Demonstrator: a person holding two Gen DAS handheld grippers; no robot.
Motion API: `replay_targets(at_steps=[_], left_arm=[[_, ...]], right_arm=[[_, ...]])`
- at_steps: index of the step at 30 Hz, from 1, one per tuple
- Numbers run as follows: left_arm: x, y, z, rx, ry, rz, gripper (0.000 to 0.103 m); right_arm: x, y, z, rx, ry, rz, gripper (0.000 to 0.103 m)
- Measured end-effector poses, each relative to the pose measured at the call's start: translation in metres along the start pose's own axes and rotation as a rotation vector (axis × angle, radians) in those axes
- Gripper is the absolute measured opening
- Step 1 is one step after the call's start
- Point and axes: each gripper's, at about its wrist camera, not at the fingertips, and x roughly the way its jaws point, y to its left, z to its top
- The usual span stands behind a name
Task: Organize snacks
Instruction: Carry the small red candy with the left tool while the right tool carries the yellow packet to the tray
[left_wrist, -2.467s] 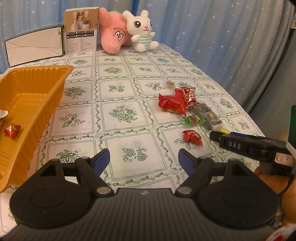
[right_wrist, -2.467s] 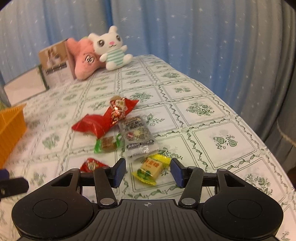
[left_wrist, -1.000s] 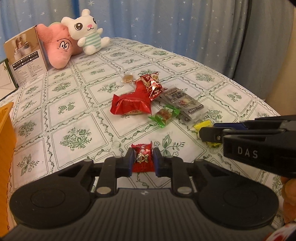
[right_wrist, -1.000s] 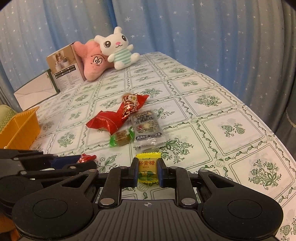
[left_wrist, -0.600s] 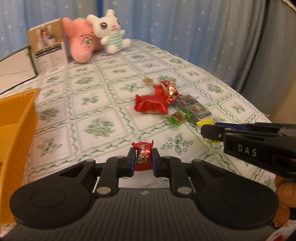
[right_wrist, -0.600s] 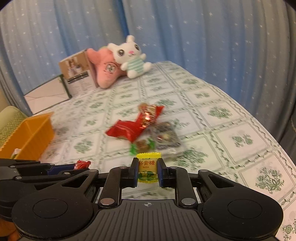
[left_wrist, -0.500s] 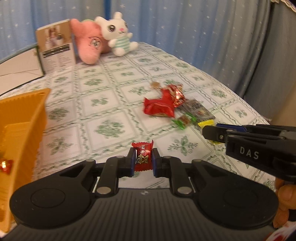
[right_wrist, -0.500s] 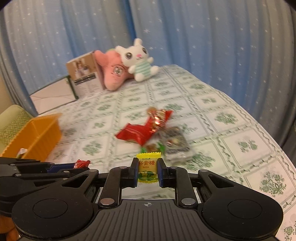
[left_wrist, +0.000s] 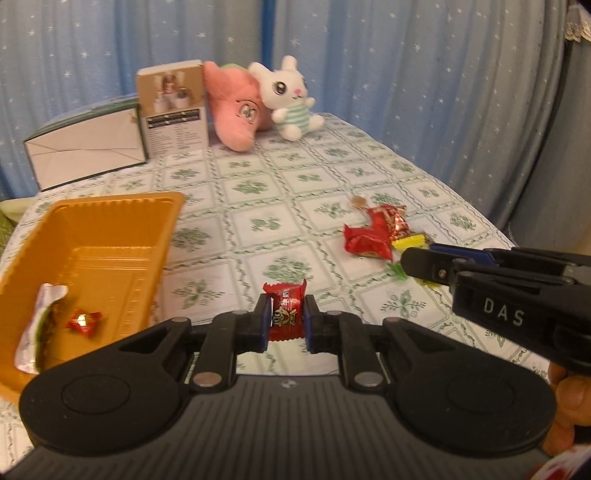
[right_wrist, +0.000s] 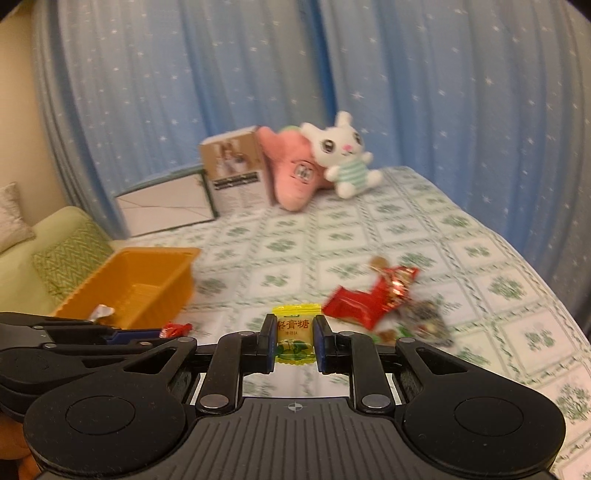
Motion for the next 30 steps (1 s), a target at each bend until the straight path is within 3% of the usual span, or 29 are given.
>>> replay_targets(at_steps=[19,30], left_arm=[[-0.053,0.112,0.009,-0.086,-0.071,0.164,0.016],[-0.045,0.173,-0.007,-0.174,-0.055,0.224,0.016]], right_arm=[[0.03,0.108,0.018,-0.132,0.002,0.21,0.02],[0.076,0.15,0.023,-0.189,0.07,0.296,0.021]])
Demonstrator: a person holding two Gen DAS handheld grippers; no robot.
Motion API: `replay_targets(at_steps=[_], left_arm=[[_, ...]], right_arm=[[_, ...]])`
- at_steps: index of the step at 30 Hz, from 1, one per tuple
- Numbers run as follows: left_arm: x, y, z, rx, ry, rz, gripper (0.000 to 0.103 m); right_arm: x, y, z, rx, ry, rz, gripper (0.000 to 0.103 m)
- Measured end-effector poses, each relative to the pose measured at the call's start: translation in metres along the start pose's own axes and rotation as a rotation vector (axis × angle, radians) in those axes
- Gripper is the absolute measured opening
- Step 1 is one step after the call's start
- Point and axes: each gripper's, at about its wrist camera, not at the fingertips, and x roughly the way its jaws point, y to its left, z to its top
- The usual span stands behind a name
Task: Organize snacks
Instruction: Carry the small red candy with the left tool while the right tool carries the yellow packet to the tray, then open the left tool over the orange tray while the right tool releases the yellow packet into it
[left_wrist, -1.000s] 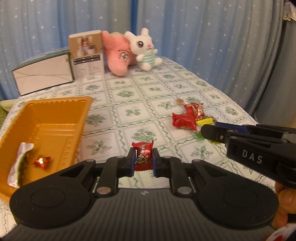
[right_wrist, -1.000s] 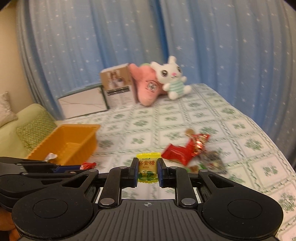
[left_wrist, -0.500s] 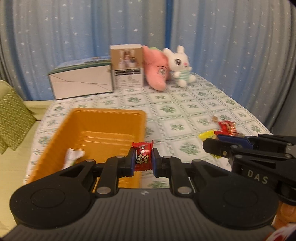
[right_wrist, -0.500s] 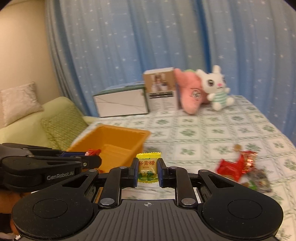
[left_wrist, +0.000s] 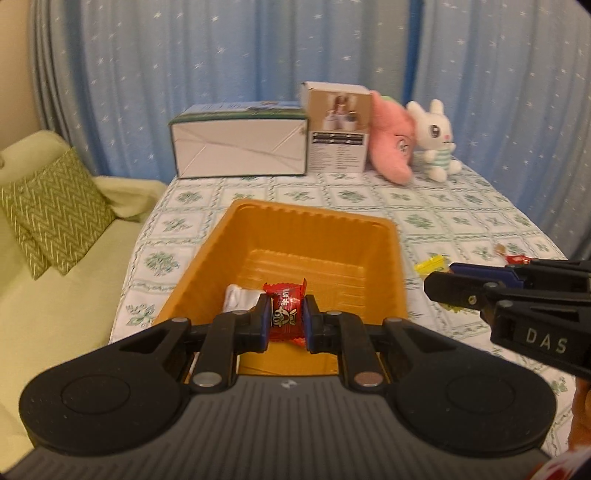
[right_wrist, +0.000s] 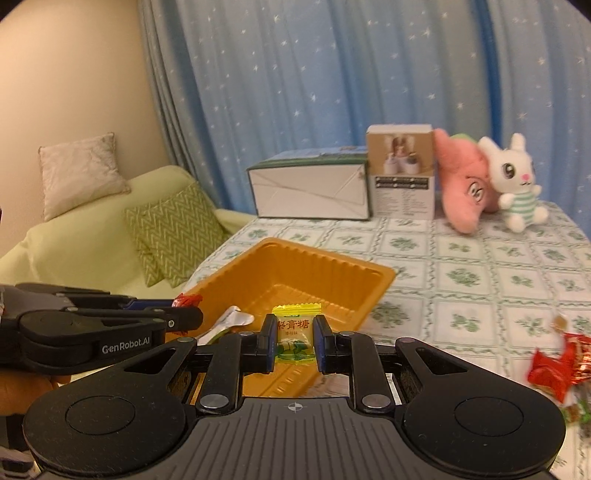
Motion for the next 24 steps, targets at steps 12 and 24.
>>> replay_targets(at_steps=[12,24], left_arm=[[0.034,0.017,-0.007,-0.032,0.043,-0.008,0.016],[0.048,0.018,-0.007,-0.009,0.065,0.012,0.024]], right_arm=[[0.047,-0.001,0.007,0.009,0.065,0.037,0.021],[0.06,-0.002,0.008,0.002,0.089,0.029,0.021]])
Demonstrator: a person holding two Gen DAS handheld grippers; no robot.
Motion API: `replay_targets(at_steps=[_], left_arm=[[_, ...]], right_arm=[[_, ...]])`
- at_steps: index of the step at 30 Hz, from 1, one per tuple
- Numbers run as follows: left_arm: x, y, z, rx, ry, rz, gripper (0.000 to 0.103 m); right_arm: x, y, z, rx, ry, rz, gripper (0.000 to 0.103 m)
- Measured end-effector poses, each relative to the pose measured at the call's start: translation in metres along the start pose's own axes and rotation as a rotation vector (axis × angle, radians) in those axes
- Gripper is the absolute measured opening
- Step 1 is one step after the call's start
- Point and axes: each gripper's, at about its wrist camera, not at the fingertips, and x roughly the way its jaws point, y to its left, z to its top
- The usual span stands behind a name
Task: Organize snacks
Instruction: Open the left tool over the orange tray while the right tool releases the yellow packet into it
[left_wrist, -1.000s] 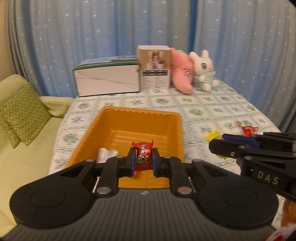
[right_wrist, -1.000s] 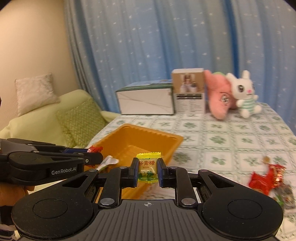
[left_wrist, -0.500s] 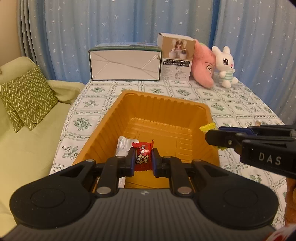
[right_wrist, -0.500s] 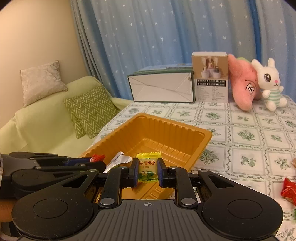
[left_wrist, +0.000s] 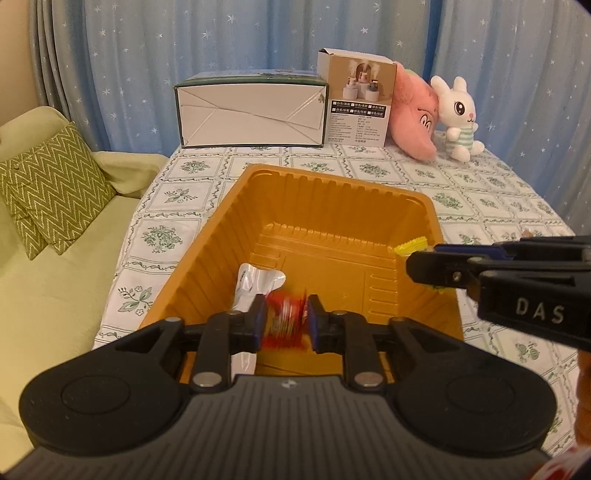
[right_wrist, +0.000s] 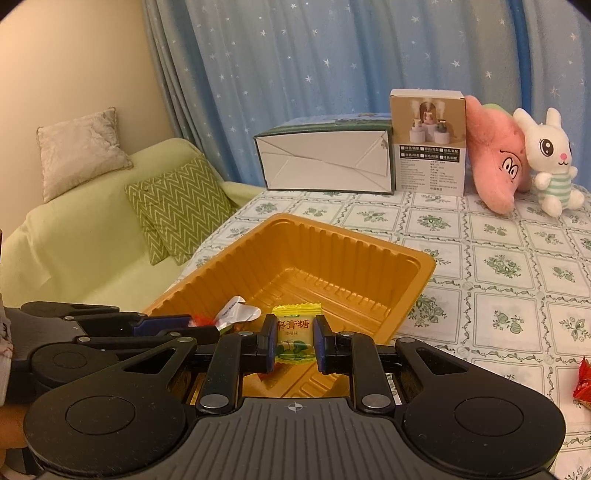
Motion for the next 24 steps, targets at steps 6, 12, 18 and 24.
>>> replay_targets(at_steps=[6,12,18,24], left_arm=[[-0.003,0.009,-0.002,-0.027,-0.009,0.022,0.028],[-0.009,0.021,-0.004,-0.072,-0.018,0.052,0.028],[-0.01,0.022,-0.005,-0.075,-0.02,0.055,0.03],[-0.01,0.025,-0.006,-0.089,-0.017,0.059,0.034]], right_arm=[[-0.002,0.0,0.0,0.003,-0.005,-0.002,0.021],[-0.003,0.0,0.001,0.014,-0.015,0.009,0.021],[-0.002,0.002,0.001,0.014,-0.016,0.032,0.021],[0.001,-0.002,0.002,0.052,-0.008,0.067,0.024]])
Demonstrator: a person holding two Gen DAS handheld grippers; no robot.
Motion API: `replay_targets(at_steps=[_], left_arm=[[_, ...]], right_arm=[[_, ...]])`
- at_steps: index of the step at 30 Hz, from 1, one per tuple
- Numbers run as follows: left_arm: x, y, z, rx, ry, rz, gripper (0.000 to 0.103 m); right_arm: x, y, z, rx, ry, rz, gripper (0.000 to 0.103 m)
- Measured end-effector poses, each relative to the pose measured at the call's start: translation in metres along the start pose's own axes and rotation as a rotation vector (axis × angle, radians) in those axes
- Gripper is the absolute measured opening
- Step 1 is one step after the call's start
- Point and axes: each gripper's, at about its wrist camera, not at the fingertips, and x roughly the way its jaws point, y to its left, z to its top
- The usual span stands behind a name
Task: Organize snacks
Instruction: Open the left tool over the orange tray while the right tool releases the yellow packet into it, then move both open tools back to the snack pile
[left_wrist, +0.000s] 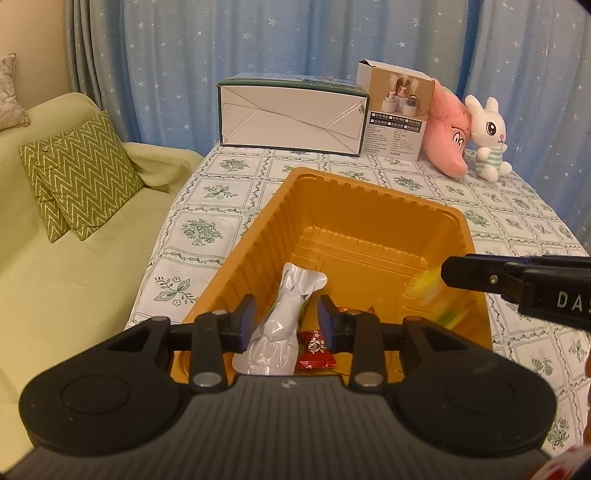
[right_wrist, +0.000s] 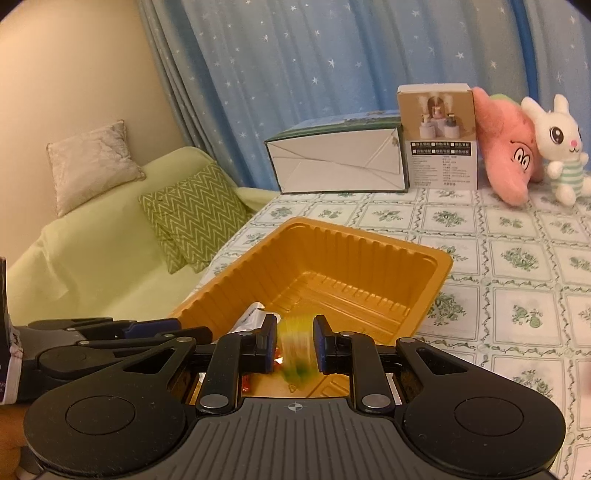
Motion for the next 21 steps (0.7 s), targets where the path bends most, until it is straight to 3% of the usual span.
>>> replay_targets(at_steps=[1,3,21], left_arm=[[0.0,0.0,-0.001,-0.001,0.001,-0.001,0.034],[-0.001,-0.001,-0.001,0.001,0.001,-0.001,0.035],[-0.004,-0.012,-0.002,-0.002,-0.005,-0.024,0.048]], right_arm=[[-0.001,-0.002,0.0,0.008,-0.003,-0.001,0.029],[-0.003,-0.005,0.001,0.033,-0.019,0.001,0.055],[-0.035,-0.024,-0.002,0.061,-0.073,-0.102,0.056]])
